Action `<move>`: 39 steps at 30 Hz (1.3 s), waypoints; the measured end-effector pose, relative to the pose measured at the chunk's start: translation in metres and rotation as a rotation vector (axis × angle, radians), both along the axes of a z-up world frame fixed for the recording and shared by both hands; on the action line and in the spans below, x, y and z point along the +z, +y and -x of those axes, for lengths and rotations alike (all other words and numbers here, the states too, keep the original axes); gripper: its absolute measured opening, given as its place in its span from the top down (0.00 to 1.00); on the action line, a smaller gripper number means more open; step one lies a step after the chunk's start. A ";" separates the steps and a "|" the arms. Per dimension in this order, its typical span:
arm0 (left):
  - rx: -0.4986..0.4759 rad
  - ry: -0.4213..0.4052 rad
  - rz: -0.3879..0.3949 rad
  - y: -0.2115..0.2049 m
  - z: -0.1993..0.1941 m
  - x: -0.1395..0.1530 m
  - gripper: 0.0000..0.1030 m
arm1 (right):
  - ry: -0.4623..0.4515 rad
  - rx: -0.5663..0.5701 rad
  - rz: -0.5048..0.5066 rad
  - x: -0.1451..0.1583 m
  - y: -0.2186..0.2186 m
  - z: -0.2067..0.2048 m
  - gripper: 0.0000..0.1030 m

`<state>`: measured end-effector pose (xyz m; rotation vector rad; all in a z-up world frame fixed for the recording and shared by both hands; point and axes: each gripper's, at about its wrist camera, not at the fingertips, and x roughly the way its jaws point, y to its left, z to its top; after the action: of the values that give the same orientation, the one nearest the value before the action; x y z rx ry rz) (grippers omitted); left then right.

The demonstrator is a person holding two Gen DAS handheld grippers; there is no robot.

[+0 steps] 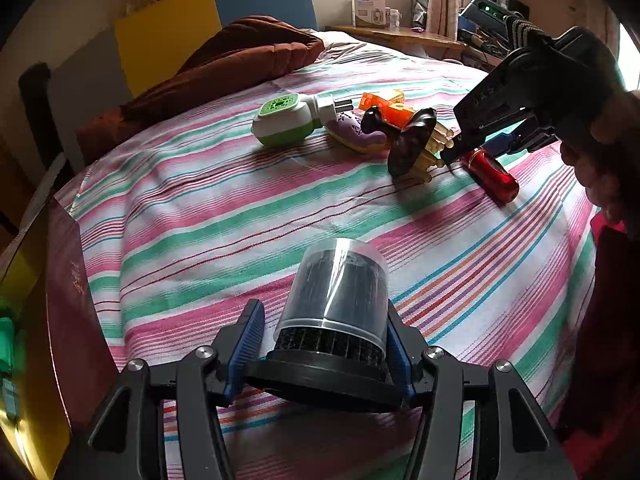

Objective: Organize rigid objects
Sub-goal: 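Carry the black-and-clear cylinder into the gold tray and open the left tool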

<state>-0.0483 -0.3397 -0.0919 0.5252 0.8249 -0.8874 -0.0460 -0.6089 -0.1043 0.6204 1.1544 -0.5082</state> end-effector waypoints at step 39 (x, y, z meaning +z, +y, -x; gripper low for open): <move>0.080 -0.001 0.174 0.069 0.010 0.068 0.45 | -0.054 0.038 0.004 -0.001 0.030 -0.002 0.48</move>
<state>-0.0587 -0.2712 -0.0237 0.3377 0.7548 -0.8755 -0.0438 -0.5784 -0.1056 0.6038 1.1121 -0.4587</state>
